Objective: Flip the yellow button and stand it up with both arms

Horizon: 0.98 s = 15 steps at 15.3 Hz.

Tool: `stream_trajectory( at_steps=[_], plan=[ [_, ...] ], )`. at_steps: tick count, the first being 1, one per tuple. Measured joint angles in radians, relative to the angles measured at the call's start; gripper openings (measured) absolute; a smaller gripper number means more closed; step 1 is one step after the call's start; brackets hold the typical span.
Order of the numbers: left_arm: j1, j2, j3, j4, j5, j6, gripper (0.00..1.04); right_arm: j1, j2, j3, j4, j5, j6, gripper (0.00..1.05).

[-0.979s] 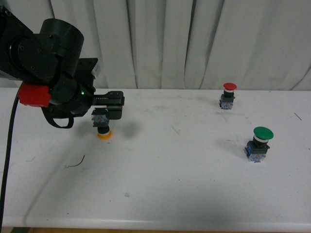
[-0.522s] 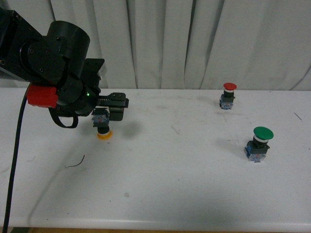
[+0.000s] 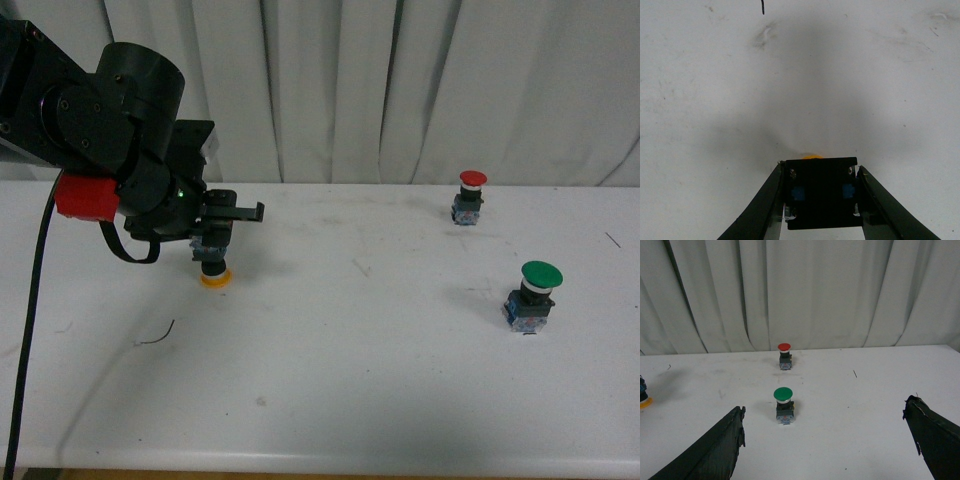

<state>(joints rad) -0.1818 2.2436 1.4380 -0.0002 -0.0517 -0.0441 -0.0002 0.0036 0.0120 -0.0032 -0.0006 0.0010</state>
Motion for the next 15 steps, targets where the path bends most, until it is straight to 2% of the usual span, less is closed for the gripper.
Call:
stream_trajectory(
  at_steps=[4,8,11,14,15],
  plan=[
    [-0.015,-0.114,-0.106,0.048,0.019,0.000,0.36,0.000,0.000,0.000,0.000,0.000,0.000,0.98],
    [-0.072,-0.511,-0.382,0.137,0.041,0.003,0.36,0.000,0.000,0.000,0.000,0.000,0.000,0.98],
    [-0.132,-0.801,-0.576,0.136,0.055,0.008,0.36,0.000,0.000,0.000,0.000,0.000,0.000,0.98],
    [-0.124,-0.852,-0.614,0.153,0.061,-0.014,0.36,0.000,0.000,0.000,0.000,0.000,0.000,0.98],
    [-0.123,-0.856,-0.637,0.159,0.100,-0.054,0.36,0.000,0.000,0.000,0.000,0.000,0.000,0.98]
  ],
)
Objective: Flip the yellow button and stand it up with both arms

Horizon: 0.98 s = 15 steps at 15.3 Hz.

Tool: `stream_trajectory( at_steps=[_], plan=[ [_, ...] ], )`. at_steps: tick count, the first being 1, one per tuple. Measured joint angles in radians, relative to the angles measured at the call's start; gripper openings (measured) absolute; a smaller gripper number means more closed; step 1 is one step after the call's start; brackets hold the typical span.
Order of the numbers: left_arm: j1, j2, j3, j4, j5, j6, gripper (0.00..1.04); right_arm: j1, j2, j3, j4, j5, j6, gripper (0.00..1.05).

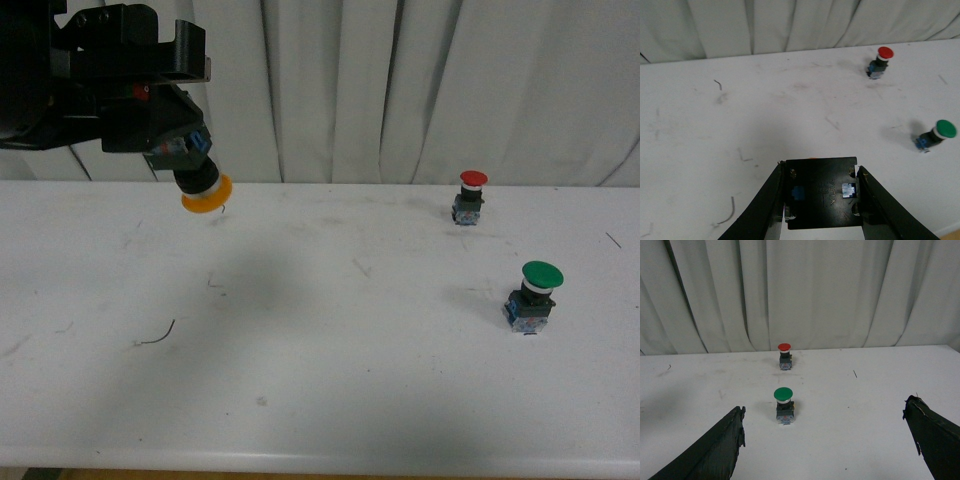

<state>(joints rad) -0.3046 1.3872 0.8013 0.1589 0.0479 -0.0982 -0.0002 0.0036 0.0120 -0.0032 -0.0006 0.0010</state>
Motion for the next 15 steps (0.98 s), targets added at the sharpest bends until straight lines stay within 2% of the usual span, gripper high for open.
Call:
stream_trajectory(
  at_steps=[2,4,7,8,11,13,15],
  plan=[
    [-0.005,-0.043,-0.023,0.071,0.114,-0.101,0.36,0.000,0.000,0.000,0.000,0.000,0.000,0.98],
    [-0.005,-0.093,-0.076,0.226,0.283,-0.268,0.36,0.000,0.000,0.000,0.000,0.000,0.000,0.98],
    [-0.046,-0.101,-0.197,0.563,0.485,-0.559,0.36,0.000,0.000,0.000,0.000,0.000,0.000,0.98],
    [-0.062,-0.079,-0.223,0.684,0.513,-0.640,0.36,0.000,0.000,0.000,0.000,0.000,0.000,0.98],
    [-0.076,0.045,-0.244,0.941,0.510,-0.837,0.35,0.000,0.000,0.000,0.000,0.000,0.000,0.98],
    [-0.087,0.104,-0.253,1.042,0.491,-0.923,0.35,0.000,0.000,0.000,0.000,0.000,0.000,0.98],
    [-0.100,0.122,-0.263,1.063,0.484,-0.950,0.35,0.000,0.000,0.000,0.000,0.000,0.000,0.98]
  ],
)
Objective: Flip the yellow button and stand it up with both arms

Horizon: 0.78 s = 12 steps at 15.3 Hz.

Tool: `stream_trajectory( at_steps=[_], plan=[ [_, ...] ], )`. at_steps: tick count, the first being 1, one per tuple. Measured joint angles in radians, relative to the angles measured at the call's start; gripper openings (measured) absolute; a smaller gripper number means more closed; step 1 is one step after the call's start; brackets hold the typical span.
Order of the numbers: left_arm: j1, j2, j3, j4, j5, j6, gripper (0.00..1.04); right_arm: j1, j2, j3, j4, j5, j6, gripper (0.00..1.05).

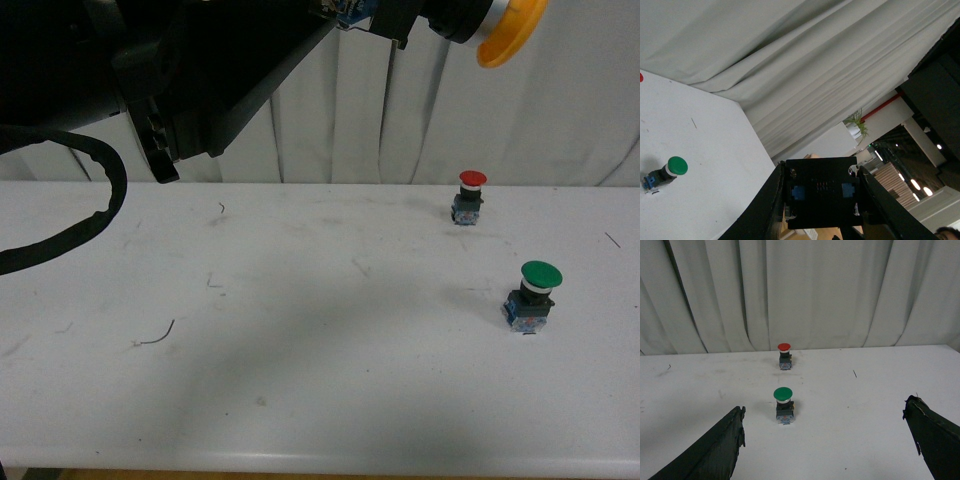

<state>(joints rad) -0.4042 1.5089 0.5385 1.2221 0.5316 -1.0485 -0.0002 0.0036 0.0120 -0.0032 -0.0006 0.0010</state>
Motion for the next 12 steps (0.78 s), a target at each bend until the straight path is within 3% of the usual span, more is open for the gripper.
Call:
stream_trajectory(
  at_steps=[6,7,8,9,12],
  plan=[
    [0.000,0.016,-0.001,0.006,-0.015,-0.018,0.35,0.000,0.000,0.000,0.000,0.000,0.000,0.98],
    [-0.002,0.017,-0.001,0.005,-0.018,-0.018,0.35,-0.020,0.009,0.000,0.016,-0.037,0.019,0.98],
    [-0.005,0.017,0.000,-0.012,-0.023,-0.017,0.35,-0.221,0.235,0.006,0.254,-0.407,0.226,0.98],
    [-0.005,0.017,0.000,-0.019,-0.022,-0.017,0.35,-0.231,0.403,0.029,0.420,-0.471,0.290,0.98],
    [-0.006,0.017,0.002,-0.033,-0.027,-0.016,0.35,-0.139,0.882,0.244,0.859,-0.418,0.360,0.98]
  ],
)
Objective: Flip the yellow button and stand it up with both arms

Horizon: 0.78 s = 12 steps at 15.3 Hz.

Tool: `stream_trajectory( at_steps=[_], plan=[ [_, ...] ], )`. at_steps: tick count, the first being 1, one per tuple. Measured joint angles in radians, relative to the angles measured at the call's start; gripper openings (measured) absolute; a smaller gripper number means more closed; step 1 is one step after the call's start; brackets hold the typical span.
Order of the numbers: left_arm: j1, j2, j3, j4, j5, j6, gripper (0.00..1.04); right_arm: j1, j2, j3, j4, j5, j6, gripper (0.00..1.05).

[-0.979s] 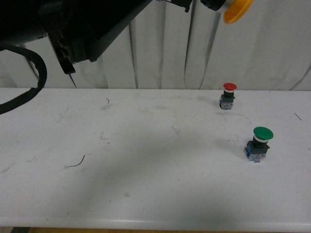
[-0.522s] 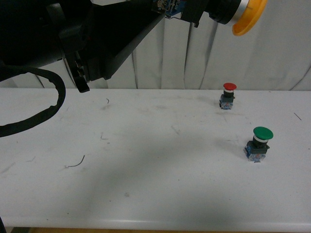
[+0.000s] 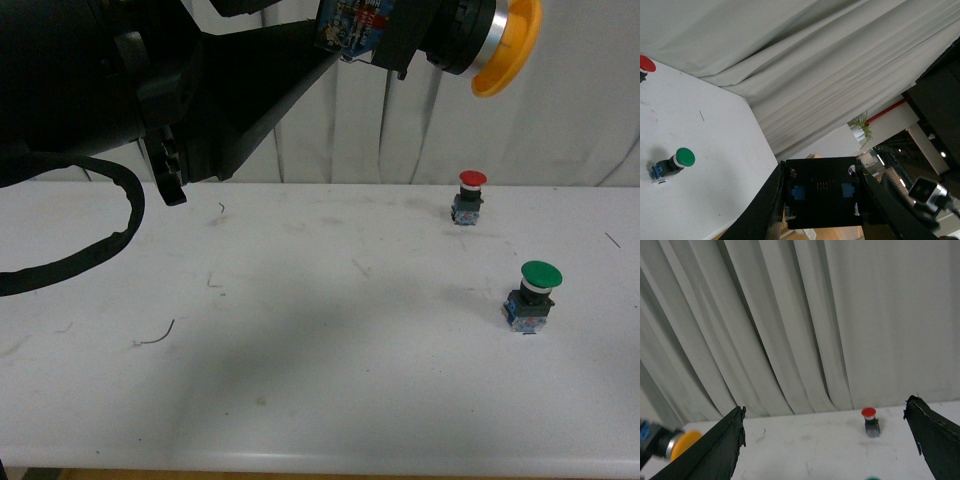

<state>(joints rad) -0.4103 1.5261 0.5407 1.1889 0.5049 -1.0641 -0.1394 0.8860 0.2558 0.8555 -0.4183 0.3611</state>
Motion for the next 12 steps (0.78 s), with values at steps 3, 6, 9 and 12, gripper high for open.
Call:
stream_trajectory(
  at_steps=[3,6,9,12],
  plan=[
    [0.000,-0.003,0.001,-0.007,-0.001,0.003,0.35,0.064,0.222,0.140,0.065,0.029,0.004,0.98],
    [0.007,-0.019,0.001,-0.007,-0.003,0.008,0.35,0.092,0.259,0.166,0.098,0.019,0.009,0.98],
    [0.006,-0.025,0.001,-0.006,-0.004,0.017,0.35,0.124,0.267,0.114,0.267,-0.077,0.144,0.98],
    [0.001,-0.025,0.001,0.000,-0.005,0.017,0.35,0.224,0.306,0.022,0.436,-0.158,0.438,0.98]
  ],
)
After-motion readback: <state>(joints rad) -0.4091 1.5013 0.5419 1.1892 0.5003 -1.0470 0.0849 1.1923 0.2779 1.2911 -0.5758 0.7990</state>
